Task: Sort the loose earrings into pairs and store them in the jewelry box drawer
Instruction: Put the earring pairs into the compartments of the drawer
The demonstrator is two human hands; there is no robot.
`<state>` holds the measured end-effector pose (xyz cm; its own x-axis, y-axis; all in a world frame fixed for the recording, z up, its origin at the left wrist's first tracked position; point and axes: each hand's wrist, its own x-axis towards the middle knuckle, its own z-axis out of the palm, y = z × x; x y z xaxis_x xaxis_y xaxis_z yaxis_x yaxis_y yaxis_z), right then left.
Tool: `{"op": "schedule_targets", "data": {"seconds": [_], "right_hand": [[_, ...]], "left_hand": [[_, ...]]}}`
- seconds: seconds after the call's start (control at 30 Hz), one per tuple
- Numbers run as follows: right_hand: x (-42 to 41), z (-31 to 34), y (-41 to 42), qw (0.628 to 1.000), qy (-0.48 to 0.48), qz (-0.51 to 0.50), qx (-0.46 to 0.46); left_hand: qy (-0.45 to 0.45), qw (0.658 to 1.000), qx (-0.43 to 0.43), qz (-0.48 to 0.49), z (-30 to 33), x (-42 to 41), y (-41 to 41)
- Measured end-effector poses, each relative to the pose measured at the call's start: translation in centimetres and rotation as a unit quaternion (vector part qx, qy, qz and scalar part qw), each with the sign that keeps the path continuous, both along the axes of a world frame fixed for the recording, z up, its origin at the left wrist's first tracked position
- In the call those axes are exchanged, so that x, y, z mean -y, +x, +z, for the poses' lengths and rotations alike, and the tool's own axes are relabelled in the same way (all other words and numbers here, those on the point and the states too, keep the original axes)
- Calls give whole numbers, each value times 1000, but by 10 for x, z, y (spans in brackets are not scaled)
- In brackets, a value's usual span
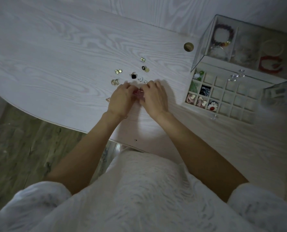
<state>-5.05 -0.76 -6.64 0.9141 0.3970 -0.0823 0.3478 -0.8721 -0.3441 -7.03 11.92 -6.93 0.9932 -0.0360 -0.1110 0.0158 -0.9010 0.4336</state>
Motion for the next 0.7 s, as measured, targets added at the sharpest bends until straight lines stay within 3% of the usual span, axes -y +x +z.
{"op": "schedule_targets", "data": {"seconds": [0.7], "right_hand": [[28,2,8,997,62,-49,11]], "left_hand": [[-2,999,50,6,4,10,0]]}}
